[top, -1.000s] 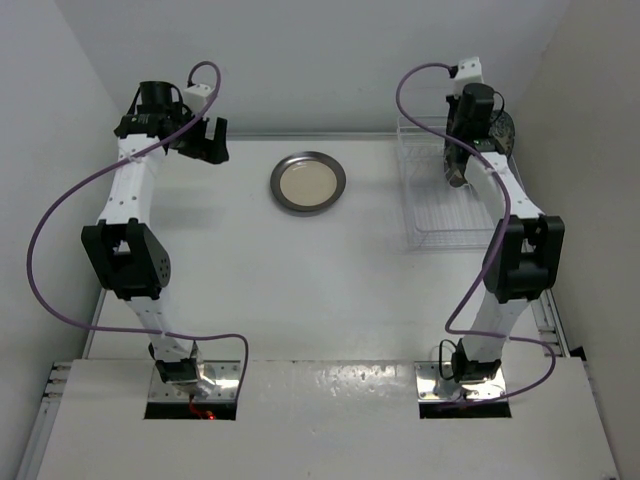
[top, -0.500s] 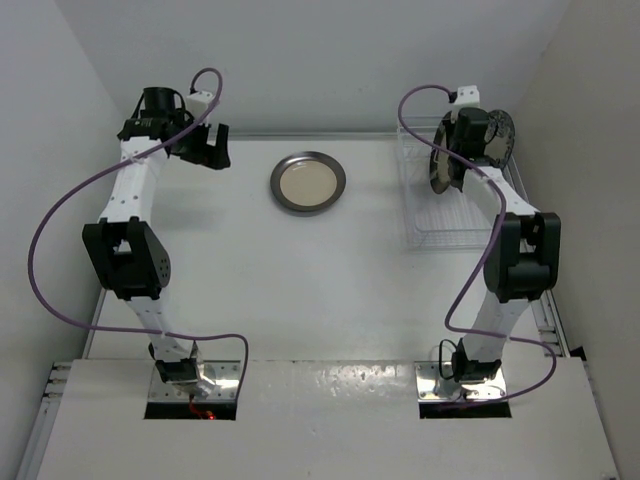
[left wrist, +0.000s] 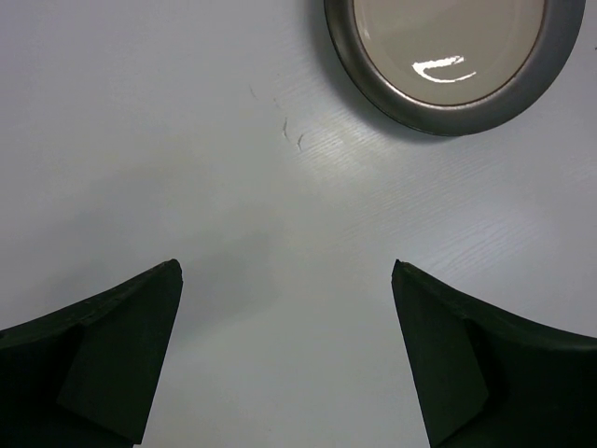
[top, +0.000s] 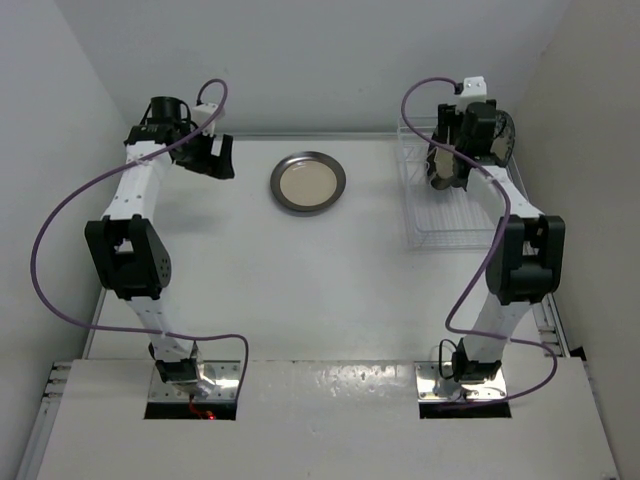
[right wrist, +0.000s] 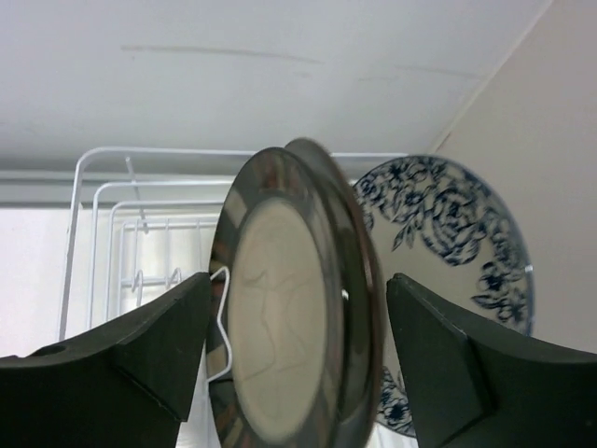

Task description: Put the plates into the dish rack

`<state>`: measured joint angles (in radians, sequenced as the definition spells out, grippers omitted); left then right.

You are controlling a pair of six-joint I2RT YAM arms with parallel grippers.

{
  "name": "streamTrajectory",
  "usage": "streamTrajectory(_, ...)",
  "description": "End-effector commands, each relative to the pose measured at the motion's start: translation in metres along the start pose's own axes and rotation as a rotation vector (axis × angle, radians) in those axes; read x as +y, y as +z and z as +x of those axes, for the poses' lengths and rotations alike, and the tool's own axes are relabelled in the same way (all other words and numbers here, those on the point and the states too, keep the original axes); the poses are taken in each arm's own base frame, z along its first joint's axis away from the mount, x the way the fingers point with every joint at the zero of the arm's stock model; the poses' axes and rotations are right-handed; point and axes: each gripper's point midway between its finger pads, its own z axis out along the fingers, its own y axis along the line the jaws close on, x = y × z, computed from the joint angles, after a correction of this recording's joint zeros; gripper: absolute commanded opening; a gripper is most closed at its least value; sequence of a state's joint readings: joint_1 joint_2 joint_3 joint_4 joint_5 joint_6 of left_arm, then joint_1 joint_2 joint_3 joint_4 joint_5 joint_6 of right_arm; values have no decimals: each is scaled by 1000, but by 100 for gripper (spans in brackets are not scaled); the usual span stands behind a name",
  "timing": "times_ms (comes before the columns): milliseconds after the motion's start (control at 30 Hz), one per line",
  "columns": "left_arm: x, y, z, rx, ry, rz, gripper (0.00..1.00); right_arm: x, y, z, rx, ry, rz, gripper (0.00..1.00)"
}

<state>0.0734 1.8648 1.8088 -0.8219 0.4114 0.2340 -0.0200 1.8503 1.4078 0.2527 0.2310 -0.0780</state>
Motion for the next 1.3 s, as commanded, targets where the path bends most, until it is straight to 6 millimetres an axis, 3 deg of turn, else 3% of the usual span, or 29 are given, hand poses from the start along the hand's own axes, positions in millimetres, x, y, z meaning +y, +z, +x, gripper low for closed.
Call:
streamTrajectory(0,-9,2,-7,-20,23,24,100,-29,-31,-96,-213,4,33,77)
streamTrajectory(133,-12,8,-2,-3,31,36,100,-29,-59,-122,-248,6,17,80)
streamTrajectory(167,-14,9,-2,1,38,32,100,-14,-74,-136,-252,15,-15,81)
streamTrajectory(267,-24,18,5,27,42,55,100,5,-94,-135,-188,63,-64,84)
streamTrajectory(300,-23,22,8,35,39,57,100,22,-100,-134,-174,76,-109,84)
streamTrajectory(367,-26,23,7,39,46,56,100,57,-107,-112,-64,190,-207,84)
streamTrajectory(467,-26,28,11,56,50,45,100,130,-116,-76,51,301,-386,86)
streamTrajectory(500,-25,31,13,64,46,47,100,157,-112,-53,97,313,-422,87)
streamTrajectory(567,-23,32,14,77,64,18,100,195,-118,-48,138,456,-476,87)
streamTrajectory(600,-20,34,20,94,69,7,100,224,-113,-23,205,469,-496,87)
streamTrajectory(700,-15,32,37,144,81,-49,100,258,-98,13,296,729,-442,84)
streamTrajectory(733,-14,30,42,156,90,-61,100,268,-93,25,328,800,-430,82)
streamTrajectory(800,-13,26,55,186,94,-77,100,279,-86,26,318,877,-398,81)
streamTrajectory(833,-13,29,66,215,97,-78,100,289,-79,54,374,864,-355,81)
streamTrajectory(867,-14,25,67,211,98,-79,100,292,-76,49,373,876,-345,81)
streamTrajectory(900,-16,22,68,209,98,-79,100,296,-66,69,406,865,-283,81)
streamTrajectory(933,-14,22,72,221,106,-84,100,297,-63,74,424,869,-265,81)
streamTrajectory(1133,-12,19,74,227,107,-102,100,328,-45,124,542,942,-290,81)
streamTrajectory(1267,-9,19,65,211,114,-117,100,337,-36,150,595,968,-247,75)
